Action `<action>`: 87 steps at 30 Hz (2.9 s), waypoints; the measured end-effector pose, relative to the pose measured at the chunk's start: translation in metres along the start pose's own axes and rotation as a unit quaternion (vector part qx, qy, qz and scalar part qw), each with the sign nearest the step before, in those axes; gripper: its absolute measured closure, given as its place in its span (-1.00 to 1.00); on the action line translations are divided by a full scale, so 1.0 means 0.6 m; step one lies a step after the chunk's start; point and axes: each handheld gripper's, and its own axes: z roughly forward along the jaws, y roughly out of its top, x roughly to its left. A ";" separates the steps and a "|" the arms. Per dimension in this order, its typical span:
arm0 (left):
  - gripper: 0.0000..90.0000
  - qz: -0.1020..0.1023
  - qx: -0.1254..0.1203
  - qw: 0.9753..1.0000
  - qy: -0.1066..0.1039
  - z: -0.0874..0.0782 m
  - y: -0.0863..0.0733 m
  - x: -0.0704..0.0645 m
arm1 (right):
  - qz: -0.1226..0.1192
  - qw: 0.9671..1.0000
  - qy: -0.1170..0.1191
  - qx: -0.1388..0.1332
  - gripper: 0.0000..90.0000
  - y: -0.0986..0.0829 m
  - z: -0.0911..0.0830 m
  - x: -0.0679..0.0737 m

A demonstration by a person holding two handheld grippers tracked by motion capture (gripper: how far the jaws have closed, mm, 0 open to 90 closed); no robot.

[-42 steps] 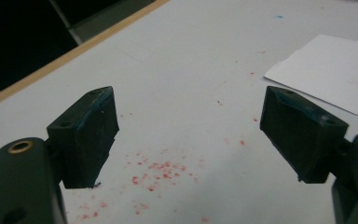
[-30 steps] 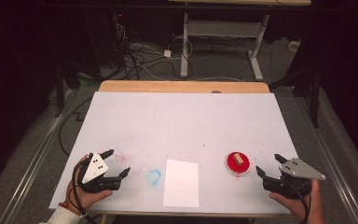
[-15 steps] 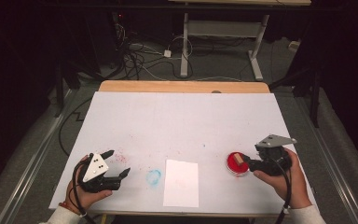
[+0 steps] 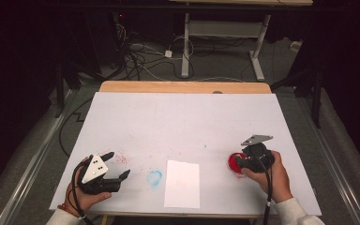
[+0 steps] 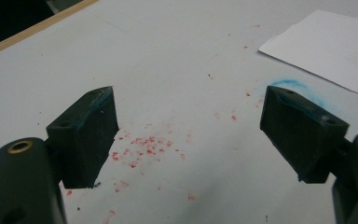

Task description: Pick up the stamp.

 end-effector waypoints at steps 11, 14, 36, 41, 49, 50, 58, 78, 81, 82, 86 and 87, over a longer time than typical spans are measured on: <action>-0.59 -0.004 0.010 1.000 -0.005 0.003 -0.001 0.002 | -0.004 1.000 0.018 -0.004 0.69 -0.006 0.007 0.002; -0.59 -0.006 0.010 1.000 -0.007 0.004 -0.001 0.002 | -0.003 1.000 0.020 -0.006 0.70 -0.007 0.006 0.002; -0.59 0.000 0.013 1.000 -0.007 0.005 -0.001 0.000 | -0.025 0.996 0.038 -0.082 0.70 0.010 -0.087 0.000; -0.59 0.003 0.014 1.000 -0.007 0.006 -0.001 -0.001 | -0.026 0.998 0.033 -0.051 0.70 0.001 -0.051 -0.002; -0.59 0.002 0.016 1.000 -0.008 0.006 -0.002 0.000 | -0.016 0.999 0.039 -0.013 0.70 -0.016 -0.010 -0.004; -0.59 0.002 0.016 1.000 -0.008 0.006 -0.002 0.000 | -0.015 0.999 0.041 -0.007 0.70 -0.018 -0.007 -0.004; -0.59 0.004 0.017 1.000 -0.007 0.007 -0.001 -0.001 | -0.016 0.999 0.038 -0.013 0.70 -0.025 0.001 -0.001; -0.59 0.010 0.027 1.000 0.004 0.009 -0.001 -0.002 | -0.020 0.999 0.034 -0.021 0.70 -0.030 0.003 0.001; -0.59 0.010 0.026 1.000 0.004 0.009 -0.001 -0.002 | -0.016 0.999 0.035 -0.021 0.70 -0.030 0.003 0.001; -0.59 0.011 0.026 1.000 0.005 0.008 -0.001 -0.002 | -0.018 0.999 0.035 -0.021 0.70 -0.030 0.003 0.000; -0.59 0.009 0.027 1.000 0.005 0.010 -0.002 -0.001 | -0.018 0.999 0.037 -0.020 0.70 -0.030 0.004 -0.001; -0.59 0.008 0.027 1.000 0.003 0.010 -0.002 0.000 | -0.015 0.999 0.039 -0.021 0.70 -0.031 0.003 -0.001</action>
